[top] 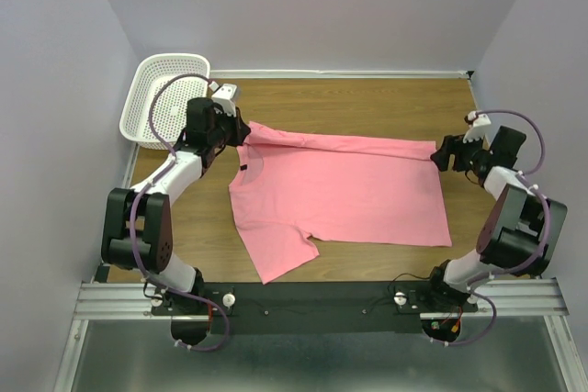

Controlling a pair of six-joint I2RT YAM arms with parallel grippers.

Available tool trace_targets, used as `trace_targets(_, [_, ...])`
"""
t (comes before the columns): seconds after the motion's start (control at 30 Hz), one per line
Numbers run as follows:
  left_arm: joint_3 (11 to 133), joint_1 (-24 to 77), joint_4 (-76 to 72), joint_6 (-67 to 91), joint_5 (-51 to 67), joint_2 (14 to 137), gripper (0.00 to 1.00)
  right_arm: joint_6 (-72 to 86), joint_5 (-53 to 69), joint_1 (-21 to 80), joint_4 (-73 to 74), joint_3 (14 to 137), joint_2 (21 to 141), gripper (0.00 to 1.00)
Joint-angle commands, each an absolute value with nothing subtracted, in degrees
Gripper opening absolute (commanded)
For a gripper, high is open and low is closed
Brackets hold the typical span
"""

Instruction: Fold and stack the t-shirts

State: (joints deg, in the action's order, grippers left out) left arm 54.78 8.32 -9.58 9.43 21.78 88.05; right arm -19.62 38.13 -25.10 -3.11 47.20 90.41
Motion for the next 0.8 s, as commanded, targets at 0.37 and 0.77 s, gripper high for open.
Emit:
trace_targets(0.37, [51.2,8.2,-4.5,6.5,24.2,84.1,0.00,-27.9,46.1,-26.5,8.7,39.7,76.9,0.87])
trace_targets(0.77, [48.8,8.2,1.1,5.0,17.8,77.5,0.57,-29.3,46.8,-26.5,11.4,40.7,76.3,0.87])
